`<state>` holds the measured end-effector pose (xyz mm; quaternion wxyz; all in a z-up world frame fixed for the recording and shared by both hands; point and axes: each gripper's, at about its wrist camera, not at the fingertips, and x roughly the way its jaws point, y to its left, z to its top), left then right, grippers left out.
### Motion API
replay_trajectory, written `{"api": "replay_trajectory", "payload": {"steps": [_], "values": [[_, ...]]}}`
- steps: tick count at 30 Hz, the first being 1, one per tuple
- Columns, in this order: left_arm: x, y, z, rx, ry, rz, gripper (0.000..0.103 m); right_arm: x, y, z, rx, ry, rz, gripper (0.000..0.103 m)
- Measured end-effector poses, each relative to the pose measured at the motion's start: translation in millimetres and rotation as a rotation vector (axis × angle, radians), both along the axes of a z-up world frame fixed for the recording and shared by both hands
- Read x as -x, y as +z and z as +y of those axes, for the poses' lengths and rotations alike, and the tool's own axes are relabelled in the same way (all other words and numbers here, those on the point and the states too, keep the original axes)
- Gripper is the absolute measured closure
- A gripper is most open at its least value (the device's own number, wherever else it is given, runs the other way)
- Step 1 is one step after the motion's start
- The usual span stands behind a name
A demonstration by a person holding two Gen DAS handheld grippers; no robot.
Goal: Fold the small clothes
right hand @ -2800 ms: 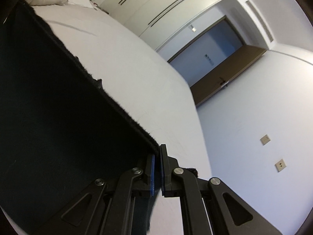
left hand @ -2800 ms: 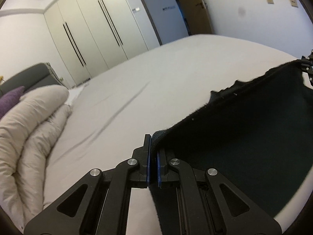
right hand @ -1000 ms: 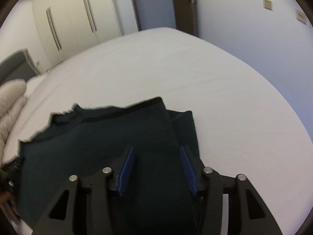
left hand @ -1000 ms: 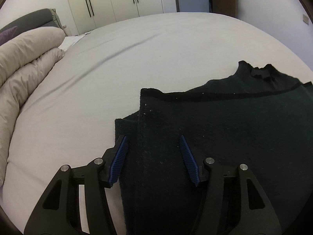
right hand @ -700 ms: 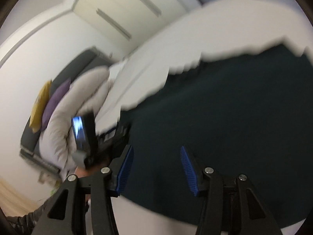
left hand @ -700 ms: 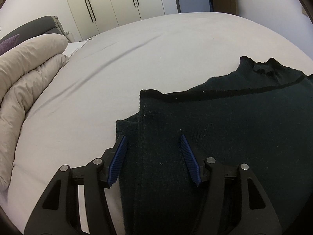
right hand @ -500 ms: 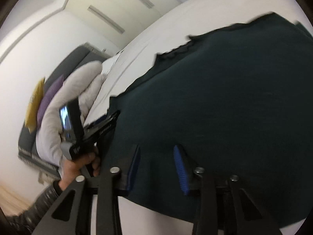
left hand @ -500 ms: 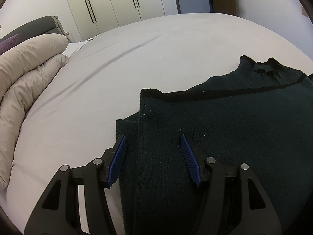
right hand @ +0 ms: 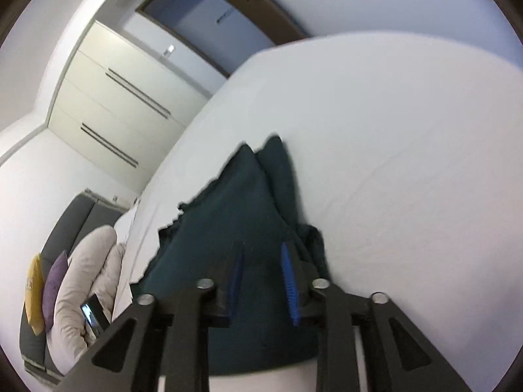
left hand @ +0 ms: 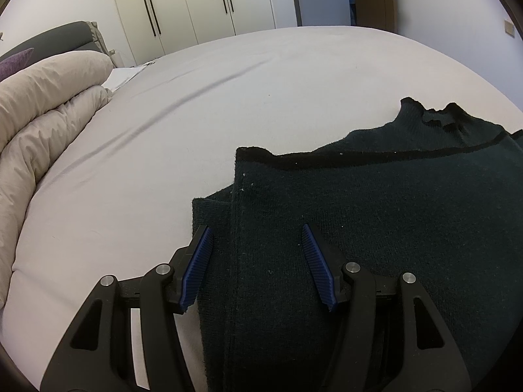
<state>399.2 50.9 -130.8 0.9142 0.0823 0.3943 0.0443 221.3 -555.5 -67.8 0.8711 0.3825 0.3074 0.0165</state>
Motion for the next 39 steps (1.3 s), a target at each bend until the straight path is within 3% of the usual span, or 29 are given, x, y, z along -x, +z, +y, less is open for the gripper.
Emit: {"api": "replay_trajectory", "payload": {"steps": [1, 2, 7, 14, 16, 19, 21, 29, 39], "values": [[0, 0, 0, 0.0, 0.0, 0.0, 0.045, 2, 8, 7, 0.015, 0.003, -0.023, 0.058], [0, 0, 0, 0.002, 0.0, 0.0, 0.045, 3, 14, 15, 0.027, 0.019, -0.041, 0.056], [-1, -1, 1, 0.012, 0.0, -0.002, 0.045, -25, 40, 89, 0.047, 0.217, -0.119, 0.052], [-2, -4, 3, 0.033, 0.001, -0.008, 0.045, -84, 22, 154, -0.002, 0.335, -0.104, 0.052], [-3, -5, 4, 0.04, 0.002, -0.01, 0.044, -100, 7, 160, -0.046, 0.342, -0.084, 0.052], [-3, -6, 4, 0.043, 0.003, -0.012, 0.044, -119, -21, 166, -0.021, 0.342, -0.041, 0.048], [-3, -6, 4, 0.042, 0.003, -0.013, 0.044, -117, -32, 168, 0.023, 0.336, -0.094, 0.054], [-2, -6, 5, 0.04, 0.005, -0.017, 0.044, -106, -36, 158, -0.07, 0.339, -0.185, 0.051], [0, -1, 17, 0.13, 0.021, -0.013, 0.039, -100, -41, 149, -0.138, 0.335, -0.236, 0.053]]}}
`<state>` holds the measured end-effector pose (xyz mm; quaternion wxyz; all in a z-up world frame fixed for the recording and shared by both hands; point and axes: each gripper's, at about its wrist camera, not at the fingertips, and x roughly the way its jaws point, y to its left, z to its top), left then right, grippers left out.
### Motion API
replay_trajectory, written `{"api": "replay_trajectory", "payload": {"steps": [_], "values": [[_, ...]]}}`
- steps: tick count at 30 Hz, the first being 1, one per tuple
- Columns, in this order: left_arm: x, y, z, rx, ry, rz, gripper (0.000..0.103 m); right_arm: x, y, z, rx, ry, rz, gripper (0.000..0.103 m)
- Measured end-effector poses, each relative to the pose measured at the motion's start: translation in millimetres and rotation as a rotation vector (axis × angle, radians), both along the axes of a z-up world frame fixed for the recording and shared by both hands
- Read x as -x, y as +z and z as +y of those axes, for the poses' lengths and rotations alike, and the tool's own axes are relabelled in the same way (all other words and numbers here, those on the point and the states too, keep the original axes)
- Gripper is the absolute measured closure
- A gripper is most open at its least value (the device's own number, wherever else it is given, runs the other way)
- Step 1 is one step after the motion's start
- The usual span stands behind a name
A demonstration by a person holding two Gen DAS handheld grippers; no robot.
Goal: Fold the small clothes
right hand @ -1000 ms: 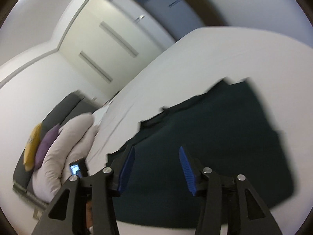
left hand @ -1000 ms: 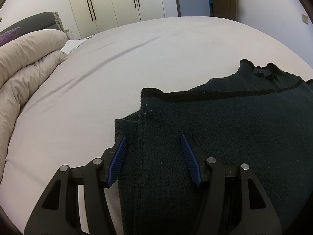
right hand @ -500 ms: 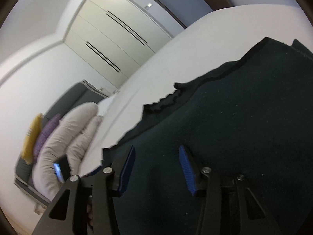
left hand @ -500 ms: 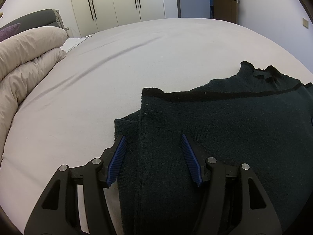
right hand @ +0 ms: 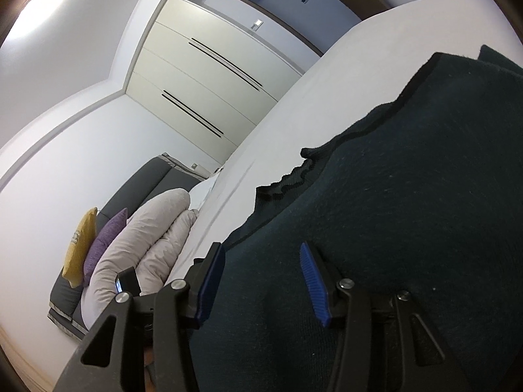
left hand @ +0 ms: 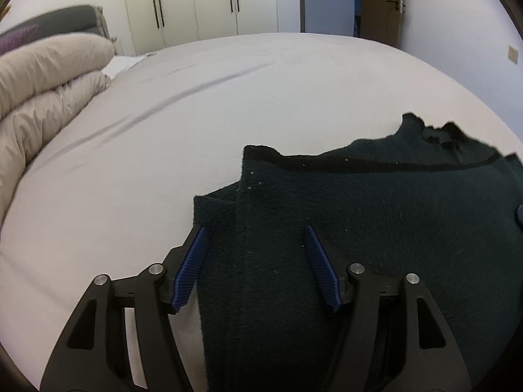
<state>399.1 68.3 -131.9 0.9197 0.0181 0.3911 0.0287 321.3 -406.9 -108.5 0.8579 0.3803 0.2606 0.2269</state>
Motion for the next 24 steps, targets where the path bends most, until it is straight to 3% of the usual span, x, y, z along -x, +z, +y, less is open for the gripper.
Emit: {"api": "replay_trajectory", "payload": {"steps": [2, 6, 9, 15, 18, 21, 24], "values": [[5, 7, 16, 0.09, 0.033, 0.016, 0.03, 1, -2, -3, -0.011, -0.009, 0.002, 0.059], [44, 21, 57, 0.303, 0.136, 0.02, 0.03, 0, -7, -9, -0.05, -0.023, 0.004, 0.064], [85, 25, 71, 0.482, 0.154, 0.017, 0.03, 1, -7, -10, -0.066, -0.021, -0.003, 0.063], [163, -3, 61, 0.834, 0.229, 0.073, 0.03, 1, -7, -11, -0.085, -0.021, -0.011, 0.063], [183, 0, 50, 0.834, 0.267, 0.033, 0.03, 1, -7, -13, -0.096, -0.021, -0.015, 0.063], [187, 5, 44, 0.904, 0.31, 0.02, 0.03, 1, -8, -13, -0.103, -0.019, -0.019, 0.063], [199, 8, 40, 0.902, 0.368, 0.004, 0.03, 1, -8, -14, -0.109, -0.018, -0.022, 0.063]]}}
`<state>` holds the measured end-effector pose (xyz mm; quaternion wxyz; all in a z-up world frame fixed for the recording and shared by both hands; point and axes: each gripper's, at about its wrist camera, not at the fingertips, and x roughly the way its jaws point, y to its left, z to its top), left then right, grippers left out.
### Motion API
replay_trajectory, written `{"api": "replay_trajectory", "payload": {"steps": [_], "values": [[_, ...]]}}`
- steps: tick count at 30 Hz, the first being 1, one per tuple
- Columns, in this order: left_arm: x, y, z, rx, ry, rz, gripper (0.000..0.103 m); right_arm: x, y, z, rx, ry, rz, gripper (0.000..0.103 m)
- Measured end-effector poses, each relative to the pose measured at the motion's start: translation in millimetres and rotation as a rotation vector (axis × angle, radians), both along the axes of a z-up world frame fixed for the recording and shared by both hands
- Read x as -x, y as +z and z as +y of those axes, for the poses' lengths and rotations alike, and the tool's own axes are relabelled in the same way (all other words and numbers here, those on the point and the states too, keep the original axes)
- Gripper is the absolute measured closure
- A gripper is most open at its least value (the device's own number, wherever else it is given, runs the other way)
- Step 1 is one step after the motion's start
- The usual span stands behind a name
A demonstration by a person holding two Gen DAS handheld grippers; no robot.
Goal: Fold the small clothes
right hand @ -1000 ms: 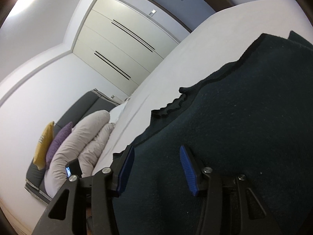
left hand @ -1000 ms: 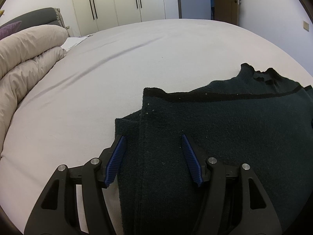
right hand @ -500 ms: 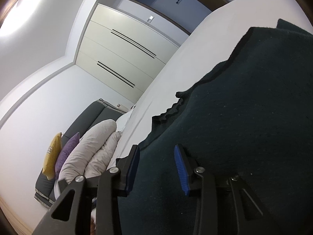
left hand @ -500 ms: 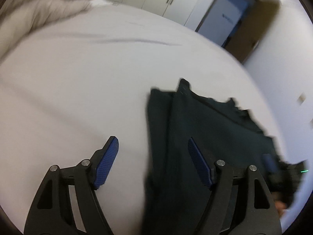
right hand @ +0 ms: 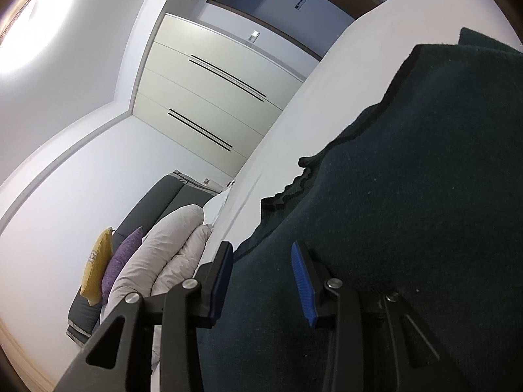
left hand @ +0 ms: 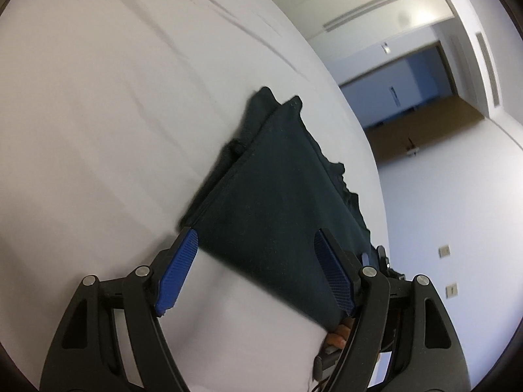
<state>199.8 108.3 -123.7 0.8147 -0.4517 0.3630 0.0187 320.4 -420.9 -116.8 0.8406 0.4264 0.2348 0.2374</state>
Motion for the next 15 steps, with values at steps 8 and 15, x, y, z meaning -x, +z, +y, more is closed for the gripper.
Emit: {"api": "replay_trajectory", "payload": {"steps": [8, 15], "values": [[2, -17, -14, 0.026, 0.002, 0.026, 0.029, 0, 0, 0, -0.003, 0.002, -0.003, 0.063], [-40, -22, -11, 0.111, 0.055, 0.009, 0.009, -1, -1, 0, -0.003, 0.002, -0.002, 0.063]]}}
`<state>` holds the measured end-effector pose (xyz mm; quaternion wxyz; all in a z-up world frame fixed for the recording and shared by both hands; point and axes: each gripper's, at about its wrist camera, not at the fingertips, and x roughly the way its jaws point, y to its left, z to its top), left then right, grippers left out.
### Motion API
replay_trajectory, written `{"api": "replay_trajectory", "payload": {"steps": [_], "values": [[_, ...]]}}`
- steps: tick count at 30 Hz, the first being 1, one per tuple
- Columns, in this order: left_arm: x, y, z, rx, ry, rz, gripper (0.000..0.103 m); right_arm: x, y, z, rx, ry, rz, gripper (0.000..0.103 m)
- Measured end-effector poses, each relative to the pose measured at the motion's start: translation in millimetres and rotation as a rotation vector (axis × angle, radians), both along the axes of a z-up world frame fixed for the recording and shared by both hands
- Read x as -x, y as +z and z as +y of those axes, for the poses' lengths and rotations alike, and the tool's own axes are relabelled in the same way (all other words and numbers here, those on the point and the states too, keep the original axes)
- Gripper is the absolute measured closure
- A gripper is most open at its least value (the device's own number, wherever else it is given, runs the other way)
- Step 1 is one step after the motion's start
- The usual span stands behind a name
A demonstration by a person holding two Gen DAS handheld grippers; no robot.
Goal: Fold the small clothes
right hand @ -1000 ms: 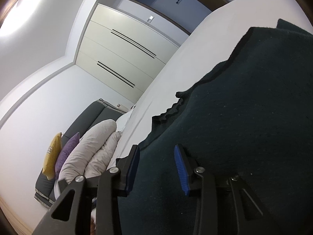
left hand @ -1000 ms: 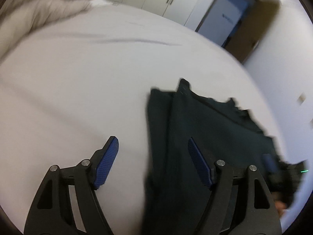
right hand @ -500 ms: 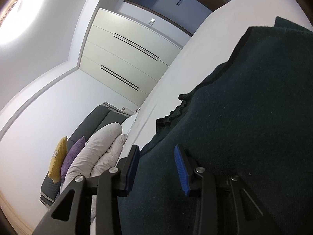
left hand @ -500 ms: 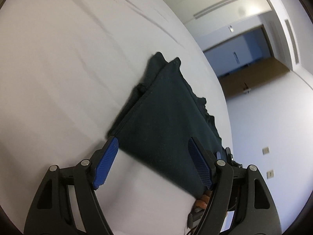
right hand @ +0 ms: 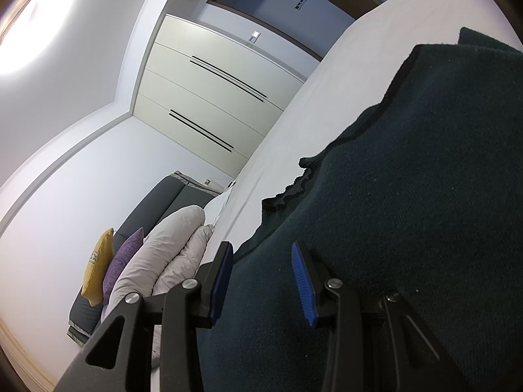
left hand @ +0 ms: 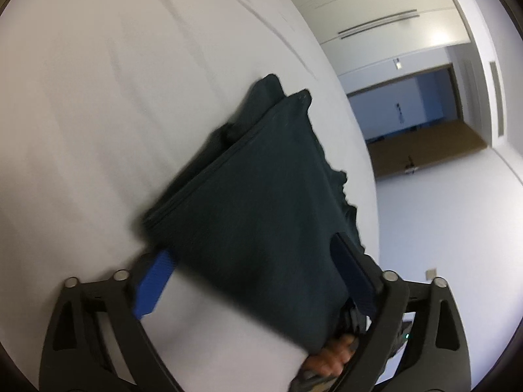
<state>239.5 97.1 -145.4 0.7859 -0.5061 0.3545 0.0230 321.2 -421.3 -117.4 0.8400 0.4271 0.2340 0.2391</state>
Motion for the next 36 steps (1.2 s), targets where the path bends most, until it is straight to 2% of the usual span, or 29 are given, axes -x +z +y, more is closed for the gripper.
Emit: {"api": "replay_trajectory", "payload": {"steps": [4, 5, 7, 8, 9, 10, 12, 16, 17, 19, 20, 22, 24, 26, 28, 30, 32, 33, 34, 36], "values": [[-11, -1, 4, 0.041, 0.031, -0.023, 0.013, 0, 0, 0, 0.0, 0.0, 0.0, 0.063], [-12, -1, 5, 0.045, 0.032, -0.031, 0.018, 0, 0, 0, -0.001, 0.0, -0.001, 0.063], [-19, -5, 8, 0.058, 0.019, -0.035, 0.046, 0, 0, 0, -0.004, 0.001, -0.002, 0.063], [-23, -9, 11, 0.067, 0.013, -0.03, 0.053, 0, 0, 0, -0.006, 0.001, -0.002, 0.063], [-27, -13, 14, 0.069, 0.016, -0.023, 0.065, 0, 0, 0, -0.006, 0.001, -0.003, 0.063], [-31, -16, 15, 0.07, 0.018, -0.021, 0.071, 0, 0, 0, -0.005, 0.001, -0.002, 0.063], [-40, -20, 19, 0.065, 0.013, -0.027, 0.076, -1, 1, 0, -0.004, 0.001, -0.001, 0.063], [-49, -16, 15, -0.004, -0.022, -0.03, 0.086, -2, 1, 0, -0.005, 0.003, -0.002, 0.06], [-51, -15, 14, -0.017, -0.029, -0.026, 0.087, -2, 3, 1, -0.002, 0.006, 0.0, 0.057], [-54, -13, 13, -0.04, -0.036, -0.019, 0.09, -3, 11, 5, 0.02, 0.023, 0.013, 0.039], [-55, -9, 13, -0.057, -0.041, -0.018, 0.091, -3, 18, 9, 0.036, 0.045, 0.019, 0.022], [-58, 5, 10, -0.11, -0.054, -0.032, 0.091, 1, 36, 17, 0.092, 0.072, 0.04, 0.003], [-66, 29, -4, -0.183, -0.079, -0.067, 0.092, 5, 53, 22, 0.178, 0.086, 0.072, 0.001], [-74, 61, -32, -0.296, -0.136, -0.127, 0.092, 3, 64, 16, 0.226, 0.105, 0.11, 0.001], [-84, 94, -79, -0.458, -0.239, -0.205, 0.092, -5, 70, -4, 0.182, 0.132, 0.169, 0.001], [-92, 114, -145, -0.665, -0.397, -0.273, 0.092, -14, 72, -25, 0.073, 0.182, 0.191, 0.001], [-89, 109, -207, -0.859, -0.521, -0.325, 0.092, -24, 70, -41, -0.009, 0.215, 0.219, 0.001], [-85, 102, -225, -0.92, -0.552, -0.336, 0.092, -32, 65, -48, -0.058, 0.24, 0.247, 0.001], [-81, 93, -241, -0.974, -0.581, -0.342, 0.092, -39, 60, -52, -0.091, 0.257, 0.275, 0.001], [-70, 72, -259, -1.023, -0.624, -0.337, 0.092, -48, 47, -53, -0.099, 0.276, 0.337, 0.002]]}}
